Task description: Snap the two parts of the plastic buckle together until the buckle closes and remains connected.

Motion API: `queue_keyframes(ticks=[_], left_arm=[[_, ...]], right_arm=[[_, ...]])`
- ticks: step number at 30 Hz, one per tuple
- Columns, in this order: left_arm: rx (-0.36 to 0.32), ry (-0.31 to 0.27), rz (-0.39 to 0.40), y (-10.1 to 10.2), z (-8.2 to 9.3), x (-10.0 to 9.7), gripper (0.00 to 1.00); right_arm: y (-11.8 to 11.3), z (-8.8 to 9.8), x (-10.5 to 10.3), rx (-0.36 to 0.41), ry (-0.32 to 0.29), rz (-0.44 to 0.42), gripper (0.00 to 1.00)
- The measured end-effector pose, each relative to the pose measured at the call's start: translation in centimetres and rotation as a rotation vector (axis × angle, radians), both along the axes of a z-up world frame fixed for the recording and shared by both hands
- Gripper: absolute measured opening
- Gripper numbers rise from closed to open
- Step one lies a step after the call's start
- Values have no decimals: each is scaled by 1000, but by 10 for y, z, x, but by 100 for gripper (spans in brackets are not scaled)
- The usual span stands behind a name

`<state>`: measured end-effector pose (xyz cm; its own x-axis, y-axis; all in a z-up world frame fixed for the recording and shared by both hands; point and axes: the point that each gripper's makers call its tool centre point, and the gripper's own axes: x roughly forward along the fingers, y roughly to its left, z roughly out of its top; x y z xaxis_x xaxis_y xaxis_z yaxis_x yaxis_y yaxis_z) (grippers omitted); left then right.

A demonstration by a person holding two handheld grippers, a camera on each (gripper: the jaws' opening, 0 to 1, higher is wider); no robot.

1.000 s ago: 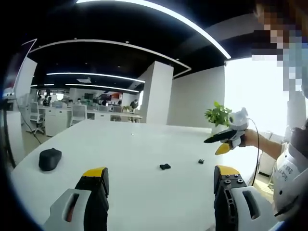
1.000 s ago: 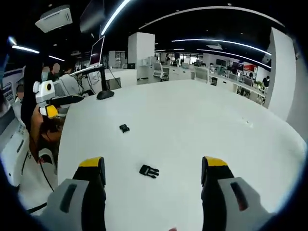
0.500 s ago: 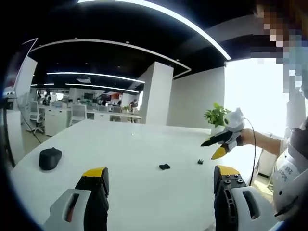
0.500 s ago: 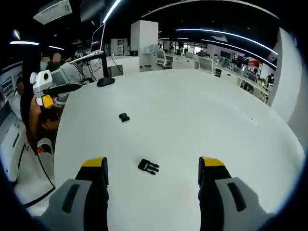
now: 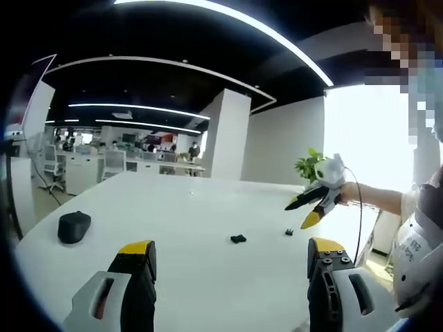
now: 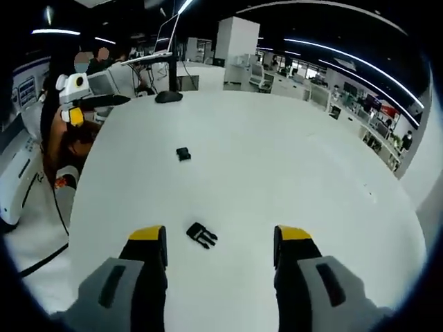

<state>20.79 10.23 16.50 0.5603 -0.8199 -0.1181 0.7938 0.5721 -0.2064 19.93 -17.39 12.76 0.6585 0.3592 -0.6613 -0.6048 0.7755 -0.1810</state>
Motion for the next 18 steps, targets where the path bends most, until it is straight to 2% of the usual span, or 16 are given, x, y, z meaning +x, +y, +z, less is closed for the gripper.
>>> queue_keyframes(ticks=[7,13,18], left_arm=[[6,2,0,0,-1,1,92],[45,-9,10,1,-4,2,92],[45,-15,8,2,-1,1,92]], right_arm=[[6,2,2,-64,0,79,55],[7,-2,3,-145,44,175,45],[4,-6,7,-185,92,205,40]])
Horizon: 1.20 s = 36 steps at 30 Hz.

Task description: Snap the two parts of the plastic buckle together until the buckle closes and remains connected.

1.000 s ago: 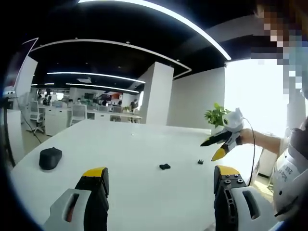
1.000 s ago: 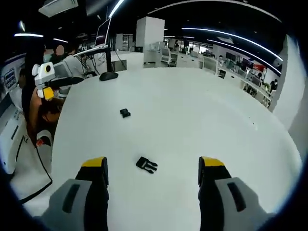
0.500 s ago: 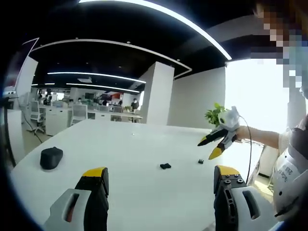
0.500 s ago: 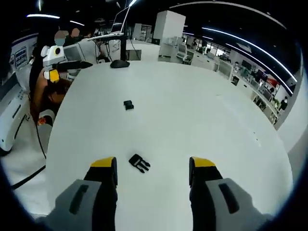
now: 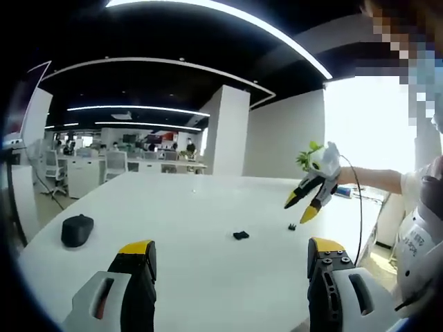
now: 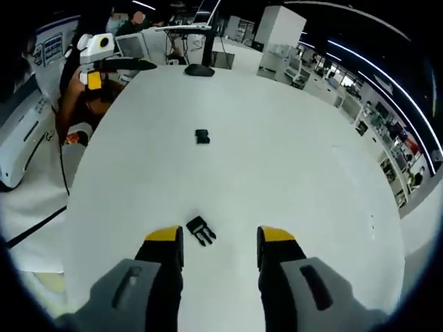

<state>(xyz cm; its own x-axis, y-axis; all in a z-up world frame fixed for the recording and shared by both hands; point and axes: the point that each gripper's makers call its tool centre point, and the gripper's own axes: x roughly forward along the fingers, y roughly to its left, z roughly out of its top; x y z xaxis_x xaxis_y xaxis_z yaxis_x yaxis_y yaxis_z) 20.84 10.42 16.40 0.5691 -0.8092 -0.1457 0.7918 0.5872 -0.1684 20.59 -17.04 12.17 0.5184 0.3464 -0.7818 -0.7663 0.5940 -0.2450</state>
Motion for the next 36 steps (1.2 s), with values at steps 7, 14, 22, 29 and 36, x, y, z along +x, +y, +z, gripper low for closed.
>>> queue_keyframes(ticks=[7,14,22,29,36], left_arm=[[9,-13,-2,0,3,-2,92],[7,-18,-3,1,4,-1,92],[5,-16,0,1,3,-1,92],[3,-21,-5,-1,4,-2,92],[6,-17,-5,-2,3,-3,92]], right_arm=[[-2,-3,1,-58,38,61,30],[1,-4,0,-174,61,182,27],[5,-6,1,-225,77,238,24],[5,-8,0,-261,95,284,24],[10,-14,-4,-259,127,324,21]])
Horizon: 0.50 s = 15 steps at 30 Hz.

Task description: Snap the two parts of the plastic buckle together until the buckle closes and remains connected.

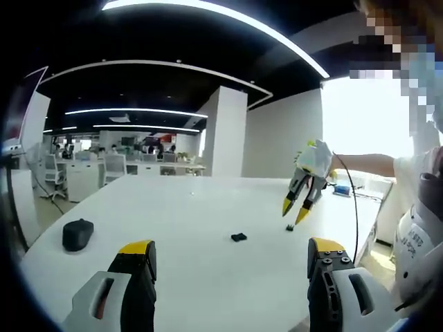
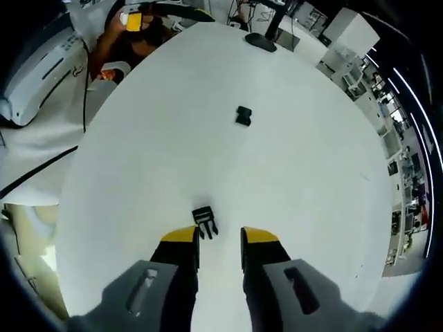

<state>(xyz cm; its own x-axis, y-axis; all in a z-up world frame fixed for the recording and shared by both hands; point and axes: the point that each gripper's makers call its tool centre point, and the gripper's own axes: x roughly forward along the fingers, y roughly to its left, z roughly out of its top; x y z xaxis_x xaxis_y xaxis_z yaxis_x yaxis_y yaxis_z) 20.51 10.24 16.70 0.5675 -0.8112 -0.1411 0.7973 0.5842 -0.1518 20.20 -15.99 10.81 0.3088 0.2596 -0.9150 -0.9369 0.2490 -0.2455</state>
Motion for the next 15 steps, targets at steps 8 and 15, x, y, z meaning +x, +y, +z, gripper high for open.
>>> queue_keyframes(ticks=[8,15], left_arm=[[-1,-1,4,2,0,0,92],[3,7,2,1,-2,0,92]], right_arm=[[0,-6,-3,-40,24,38,20],[1,-9,-6,-37,49,38,19]])
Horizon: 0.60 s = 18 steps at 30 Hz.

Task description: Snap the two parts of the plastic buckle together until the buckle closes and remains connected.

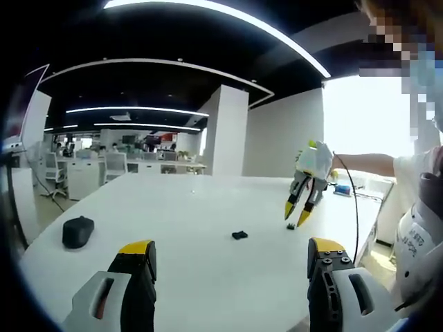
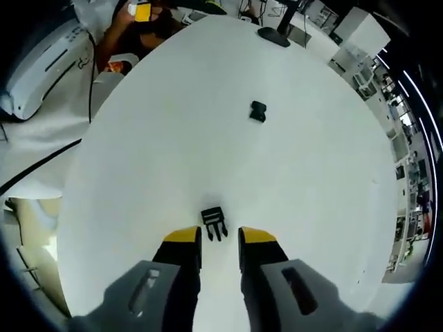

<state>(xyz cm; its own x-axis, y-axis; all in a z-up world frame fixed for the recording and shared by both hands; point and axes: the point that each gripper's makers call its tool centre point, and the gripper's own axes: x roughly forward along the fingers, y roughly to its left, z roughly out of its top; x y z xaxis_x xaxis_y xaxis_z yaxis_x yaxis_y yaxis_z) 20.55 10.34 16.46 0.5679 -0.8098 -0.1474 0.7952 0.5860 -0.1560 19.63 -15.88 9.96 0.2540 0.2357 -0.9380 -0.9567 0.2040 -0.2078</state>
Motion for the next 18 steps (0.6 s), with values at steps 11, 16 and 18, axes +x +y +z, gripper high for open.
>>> queue_keyframes(ticks=[11,16,18], left_arm=[[-2,-1,1,1,1,0,92],[-3,0,4,3,1,1,92],[-2,2,5,3,0,1,92]], right_arm=[[5,-2,0,-2,29,19,15],[6,-4,-1,2,46,20,14],[6,-4,-1,3,49,18,14]])
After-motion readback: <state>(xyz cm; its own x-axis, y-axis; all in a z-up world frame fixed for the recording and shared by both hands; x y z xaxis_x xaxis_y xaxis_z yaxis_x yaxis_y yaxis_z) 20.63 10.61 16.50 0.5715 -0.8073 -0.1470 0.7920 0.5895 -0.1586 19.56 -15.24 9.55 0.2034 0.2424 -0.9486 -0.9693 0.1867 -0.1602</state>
